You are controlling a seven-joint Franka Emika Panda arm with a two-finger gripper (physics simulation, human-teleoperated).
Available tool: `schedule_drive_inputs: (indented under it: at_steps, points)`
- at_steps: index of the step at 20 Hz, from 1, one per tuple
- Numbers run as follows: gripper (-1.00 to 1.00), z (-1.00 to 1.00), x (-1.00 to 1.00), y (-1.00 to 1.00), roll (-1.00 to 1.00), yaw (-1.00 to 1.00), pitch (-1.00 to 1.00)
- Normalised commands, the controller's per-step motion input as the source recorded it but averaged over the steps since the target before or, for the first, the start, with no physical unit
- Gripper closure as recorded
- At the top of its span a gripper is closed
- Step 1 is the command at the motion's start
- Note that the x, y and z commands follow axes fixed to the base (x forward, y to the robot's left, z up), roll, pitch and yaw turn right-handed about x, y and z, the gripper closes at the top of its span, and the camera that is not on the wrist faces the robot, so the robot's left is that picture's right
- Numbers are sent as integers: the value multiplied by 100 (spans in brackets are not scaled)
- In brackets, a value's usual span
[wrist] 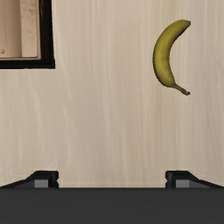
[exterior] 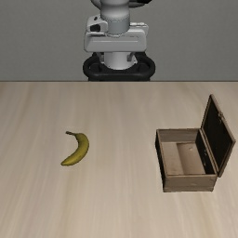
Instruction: Pick up the banana and place it in the box
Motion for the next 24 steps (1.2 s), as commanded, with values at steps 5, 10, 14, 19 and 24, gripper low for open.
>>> schedule_drive_inputs:
  at_steps: [5, 10, 14, 19, 24]
  points:
    - [-100, 0, 0, -100, 0, 0, 0]
    - [-100, 0, 40, -60, 0, 0, 0]
    - [-100, 0, 100, 0, 0, 0, 0]
    - [-100, 0, 100, 0, 0, 0, 0]
    - [-100, -20, 60, -20, 0, 0, 0]
